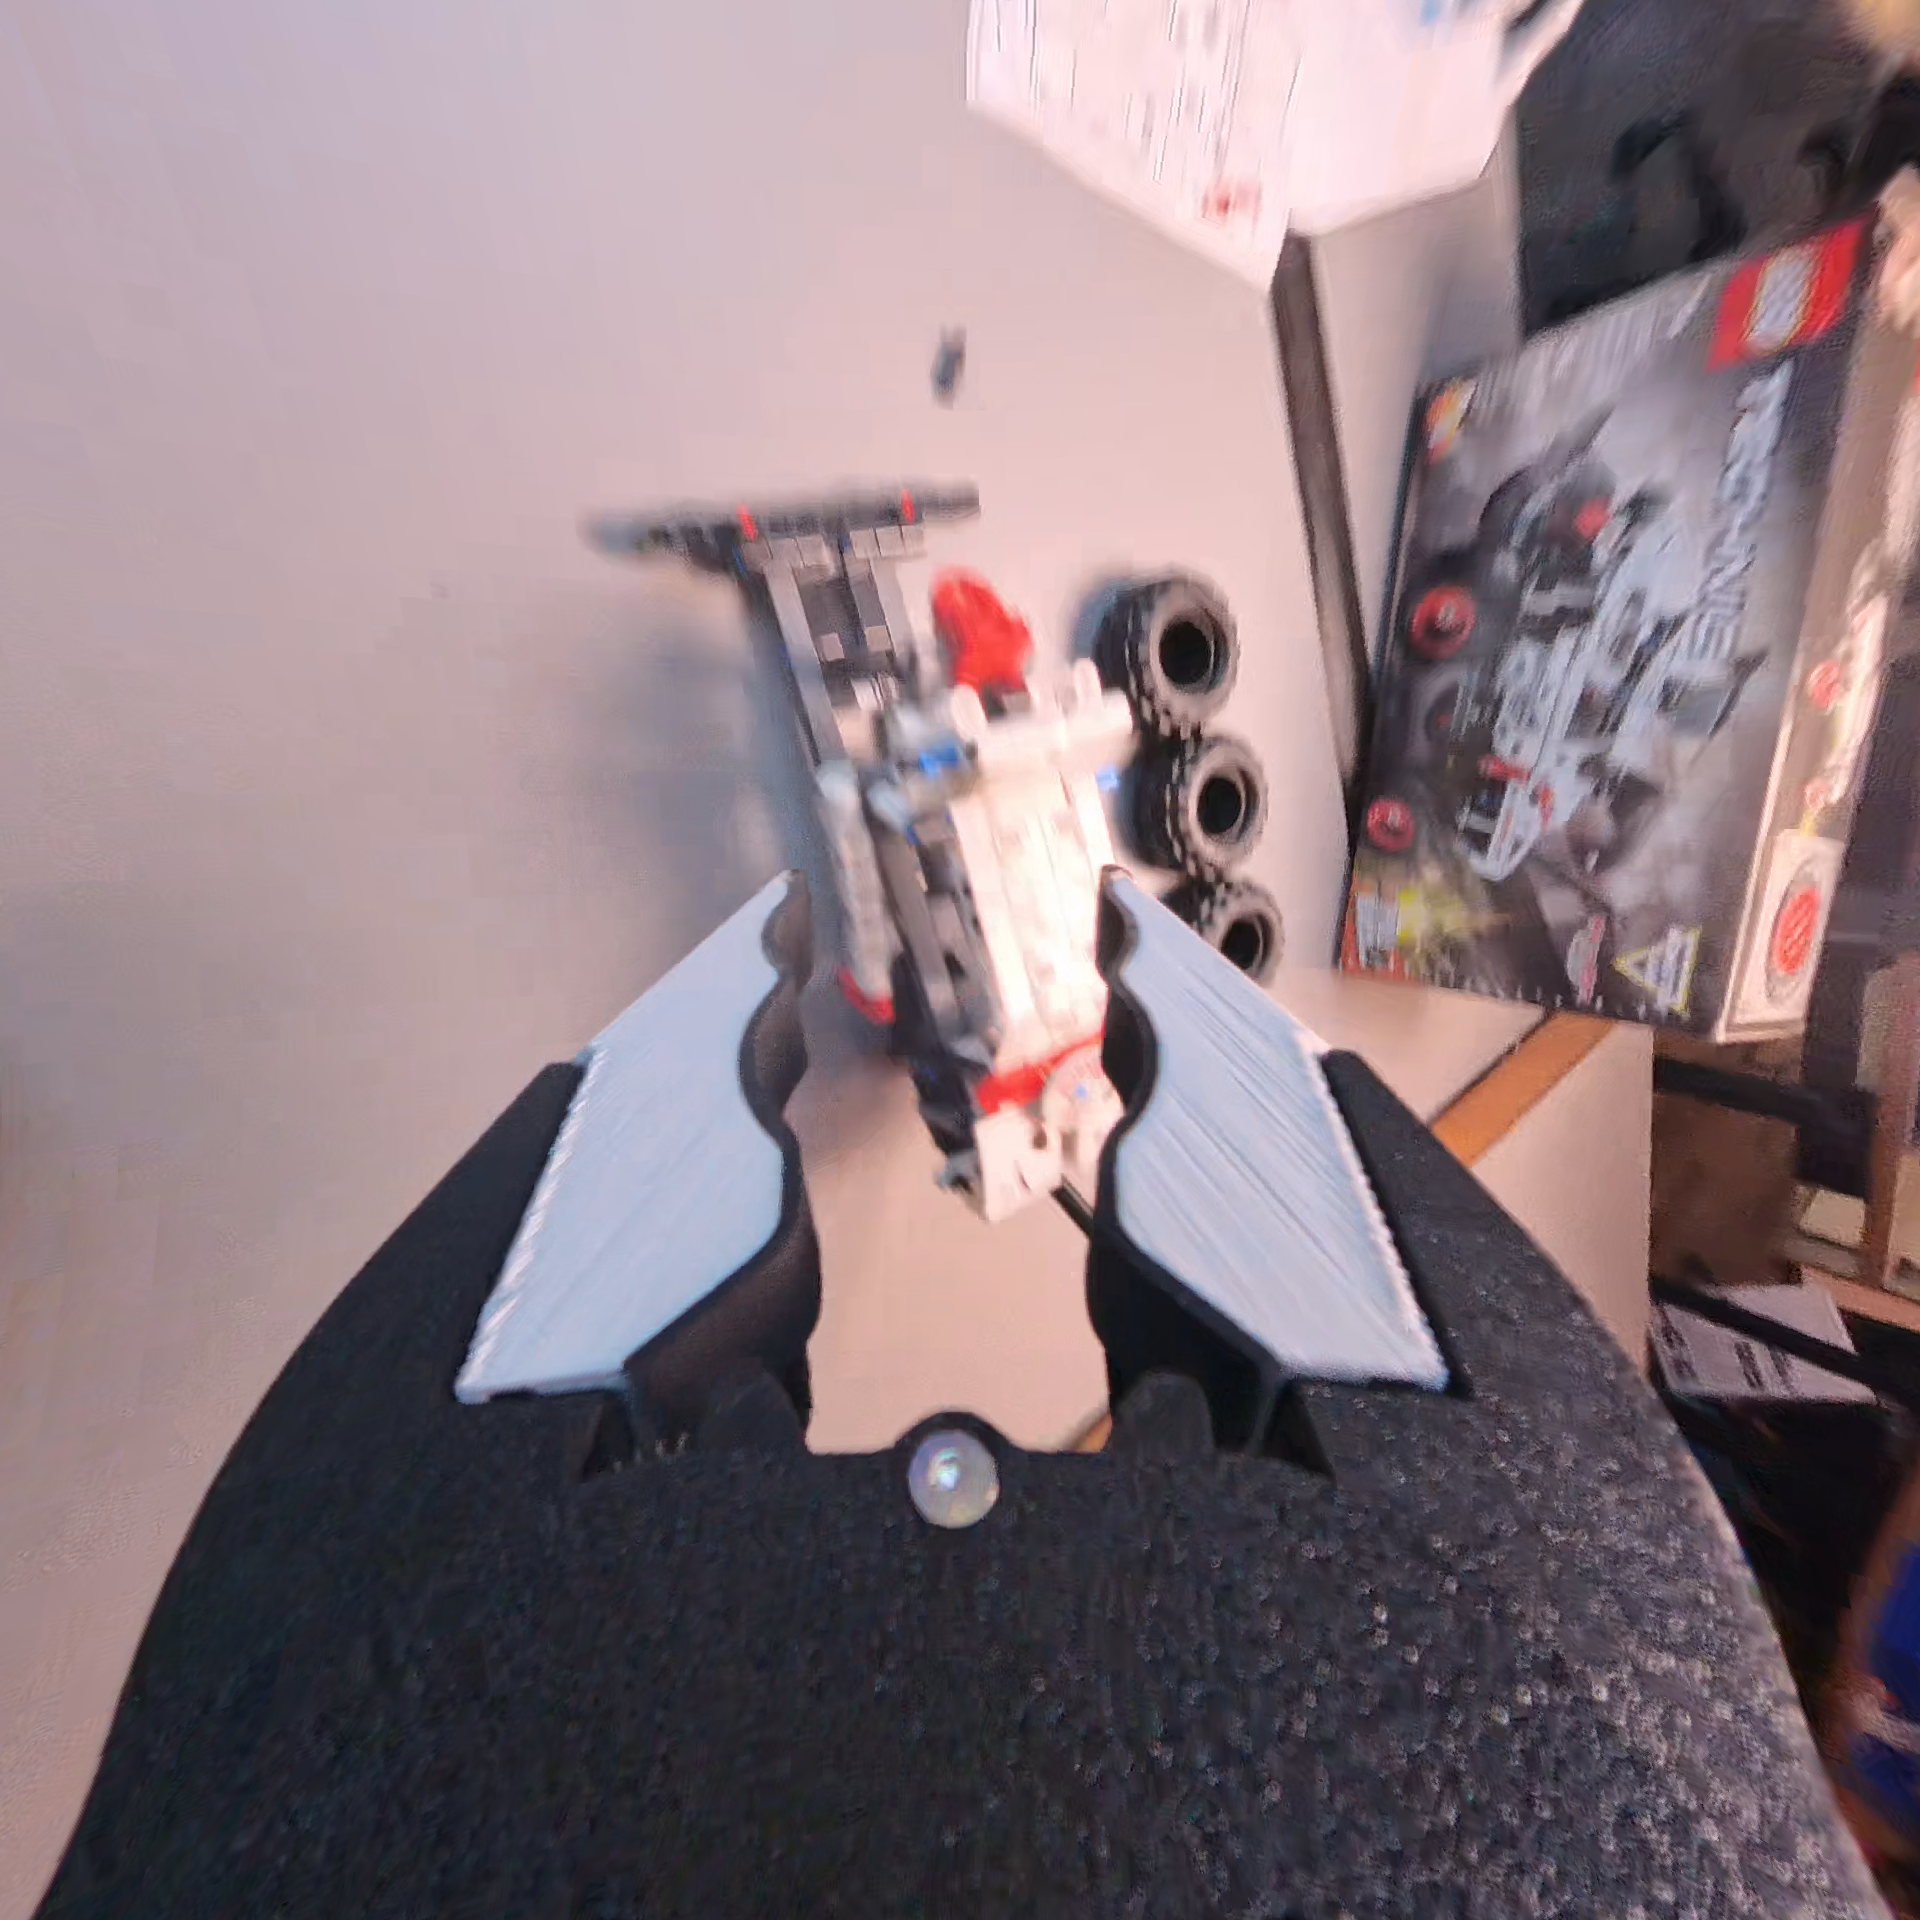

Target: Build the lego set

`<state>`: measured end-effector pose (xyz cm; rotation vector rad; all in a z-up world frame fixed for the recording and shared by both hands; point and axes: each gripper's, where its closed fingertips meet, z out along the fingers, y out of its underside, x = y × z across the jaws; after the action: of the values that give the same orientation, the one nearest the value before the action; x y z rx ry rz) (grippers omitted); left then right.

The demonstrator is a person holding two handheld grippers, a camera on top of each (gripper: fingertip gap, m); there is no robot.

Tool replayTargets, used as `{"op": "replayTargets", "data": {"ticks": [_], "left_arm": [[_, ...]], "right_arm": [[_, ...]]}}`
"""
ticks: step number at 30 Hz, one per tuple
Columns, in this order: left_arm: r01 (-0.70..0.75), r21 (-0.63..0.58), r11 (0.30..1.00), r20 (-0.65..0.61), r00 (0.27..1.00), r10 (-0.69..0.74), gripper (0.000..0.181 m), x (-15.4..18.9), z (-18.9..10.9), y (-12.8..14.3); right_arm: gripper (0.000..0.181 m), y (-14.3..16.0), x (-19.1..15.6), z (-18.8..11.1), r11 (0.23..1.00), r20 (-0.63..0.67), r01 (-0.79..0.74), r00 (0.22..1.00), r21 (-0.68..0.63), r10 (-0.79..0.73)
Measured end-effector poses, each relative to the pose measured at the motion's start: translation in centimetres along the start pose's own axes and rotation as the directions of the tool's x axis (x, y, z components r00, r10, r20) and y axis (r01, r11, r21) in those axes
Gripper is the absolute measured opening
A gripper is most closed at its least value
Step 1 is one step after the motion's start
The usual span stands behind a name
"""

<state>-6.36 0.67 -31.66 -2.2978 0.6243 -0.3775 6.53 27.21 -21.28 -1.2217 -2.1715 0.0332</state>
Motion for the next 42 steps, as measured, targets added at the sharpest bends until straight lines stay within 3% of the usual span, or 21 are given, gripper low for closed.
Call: {"op": "replayTargets", "data": {"ticks": [2, 6, 10, 18, 24, 27, 30, 33, 36, 39, 42], "left_arm": [[-0.013, 0.008, 1.0, -0.005, 1.0, 0.013, 0.009, 0.0, 0.0, 0.0], [0.004, 0.02, 1.0, -0.015, 1.0, -0.003, 0.009, 0.0, 0.0, 0.0], [-0.019, 0.018, 1.0, 0.008, 1.0, 0.019, 0.009, 0.0, 0.0, 0.0], [-0.006, 0.02, 1.0, -0.008, 1.0, 0.006, 0.009, 0.1, 0.0, 0.0], [-0.014, 0.015, 1.0, -0.018, 1.0, 0.014, 0.01, 0.3, -0.2, 0.2], [0.023, 0.002, 1.0, -0.027, 0.999, -0.023, 0.01, 0.2, -0.6, 0.6], [0.04, -0.002, 0.999, -0.036, 0.999, -0.04, 0.013, 0.1, -1.0, 0.9], [0.026, -0.01, 1.0, -0.017, 1.0, -0.026, 0.031, -0.1, -1.5, 1.0], [0.026, 0.045, 0.999, 0.013, 1.0, -0.027, 0.037, -0.6, -2.8, 0.0], [0.002, 0.146, 0.989, 0.041, 0.999, -0.008, 0.039, -0.6, -3.8, -2.2], [-0.014, 0.195, 0.981, 0.013, 1.0, 0.011, 0.044, 0.5, -2.1, -4.6]], "right_arm": [[0.063, 2.9, 1.9, 1.3, 0.992, 0.046, 0.037, 0.998, -0.117, -0.032], [0.078, 4.7, 1.9, 5.0, 0.972, 0.226, 0.086, 0.974, -0.22, -0.035], [0.054, 4.7, 0.6, 6.7, 0.957, 0.368, 0.173, 0.927, -0.234, -0.077], [0.047, 0.4, -3.7, 5.3, 0.96, 0.516, 0.239, 0.846, -0.149, -0.131], [0.045, -7.2, -10.8, 3.6, 0.938, 0.583, 0.345, 0.759, 0.017, -0.289], [0.047, -10.2, -12.4, 3.5, 0.918, 0.528, 0.393, 0.768, 0.058, -0.363], [0.063, -12.2, -11.8, 2.2, 0.927, 0.426, 0.36, 0.826, 0.107, -0.37], [0.06, -13.4, -11.3, -0.9, 0.936, 0.282, 0.267, 0.902, 0.228, -0.326], [0.05, -12.7, -13.6, -3.1, 0.924, 0.167, 0.178, 0.955, 0.338, -0.245], [0.044, -11.2, -16.6, -1.9, 0.924, 0.102, 0.065, 0.988, 0.378, -0.112], [0.043, -10.6, -16.8, 0.9, 0.924, -0.072, 0.066, 0.997, 0.378, -0.041]]}}
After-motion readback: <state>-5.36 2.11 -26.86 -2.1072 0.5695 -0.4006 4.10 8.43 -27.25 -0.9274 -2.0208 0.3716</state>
